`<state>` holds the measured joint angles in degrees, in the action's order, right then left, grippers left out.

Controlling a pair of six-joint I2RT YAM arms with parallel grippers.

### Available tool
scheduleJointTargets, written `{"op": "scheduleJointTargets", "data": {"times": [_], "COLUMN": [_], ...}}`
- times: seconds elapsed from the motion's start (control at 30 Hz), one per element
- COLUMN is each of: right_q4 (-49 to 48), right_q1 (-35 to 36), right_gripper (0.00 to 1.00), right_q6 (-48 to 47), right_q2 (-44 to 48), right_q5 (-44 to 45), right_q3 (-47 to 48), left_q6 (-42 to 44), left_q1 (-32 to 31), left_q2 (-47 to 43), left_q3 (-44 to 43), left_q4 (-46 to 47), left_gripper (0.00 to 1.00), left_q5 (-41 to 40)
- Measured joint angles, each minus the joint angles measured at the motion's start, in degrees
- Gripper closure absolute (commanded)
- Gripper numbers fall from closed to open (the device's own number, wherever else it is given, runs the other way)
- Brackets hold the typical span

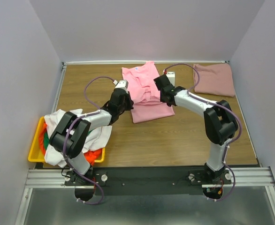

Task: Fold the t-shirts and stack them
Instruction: Fold the tshirt

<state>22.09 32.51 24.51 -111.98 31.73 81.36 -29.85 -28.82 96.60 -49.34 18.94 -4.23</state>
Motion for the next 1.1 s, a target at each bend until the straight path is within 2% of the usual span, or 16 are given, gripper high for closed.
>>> {"op": "scheduleJointTargets", "data": {"times": [0.33, 0.6, 0.8, 1.1], "right_q4": [-0.3, 1.2, 3.1, 9.1], "right_q1": [1.1, 5.4, 10.7, 19.9], "right_gripper": [1.00, 1.00, 1.00, 1.00], "right_q6": [2.8, 7.1, 11.6, 19.7], "right_q2": [18.7, 31.6, 37.9, 45.1], "right_q5": [-7.2, -9.9, -10.1, -8.4], "right_q3": [-14.7, -26.8, -30.2, -33.0], "left_q6": [0.0, -2.5, -7.2, -14.8], "left_q1": [-1.8, -9.7, -17.5, -22.3], "left_q2": [-9.3, -20.9, -29.4, -42.6], "left_q3": [9.4, 18.5, 22.2, 28.5], "left_q4": [1.7, 1.2, -0.6, -5.8], "left_gripper": [1.00, 1.00, 1.00, 1.00], "left_q5": [5.3, 5.9, 3.1, -1.5]}}
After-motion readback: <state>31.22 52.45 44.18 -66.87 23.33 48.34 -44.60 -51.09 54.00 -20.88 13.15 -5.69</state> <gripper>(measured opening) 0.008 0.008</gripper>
